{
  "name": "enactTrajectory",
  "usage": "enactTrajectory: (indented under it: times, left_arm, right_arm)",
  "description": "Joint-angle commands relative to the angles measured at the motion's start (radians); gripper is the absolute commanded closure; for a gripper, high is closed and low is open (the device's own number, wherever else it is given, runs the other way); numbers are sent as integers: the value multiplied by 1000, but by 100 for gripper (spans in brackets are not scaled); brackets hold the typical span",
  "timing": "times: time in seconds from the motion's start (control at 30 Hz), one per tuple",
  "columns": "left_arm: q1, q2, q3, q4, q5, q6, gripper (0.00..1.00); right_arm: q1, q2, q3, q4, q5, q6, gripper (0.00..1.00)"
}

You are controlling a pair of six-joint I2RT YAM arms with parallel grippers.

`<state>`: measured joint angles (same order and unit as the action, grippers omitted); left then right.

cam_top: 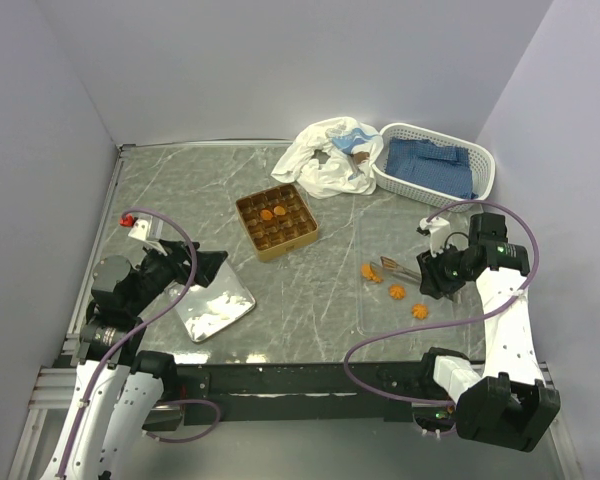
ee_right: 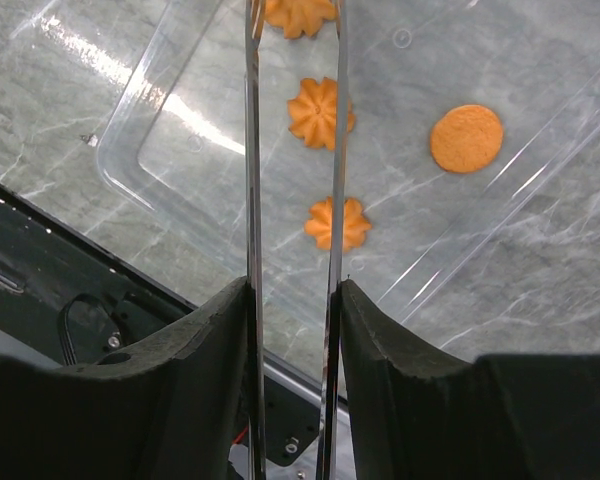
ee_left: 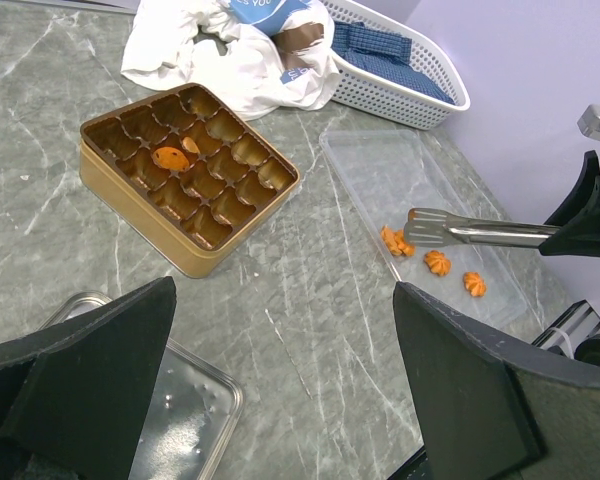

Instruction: Pack the cookies

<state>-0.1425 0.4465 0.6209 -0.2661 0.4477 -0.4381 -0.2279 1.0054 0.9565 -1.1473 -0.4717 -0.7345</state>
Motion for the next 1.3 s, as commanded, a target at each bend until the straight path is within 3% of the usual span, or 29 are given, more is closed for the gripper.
enactTrajectory:
  times: [0.0,0.87,1.27]
  left_arm:
    - [6,-11,-7,48,16,12,4]
    - [6,-8,-7,48,16,10,4]
    - [6,0,-7,50,16,10,3]
  right_arm:
    - [-7,4,-4,-2,5,-13,53]
    - [-7,39,-12,4,2,-20,49]
    - [-7,61,-12,23,-4,-19,52]
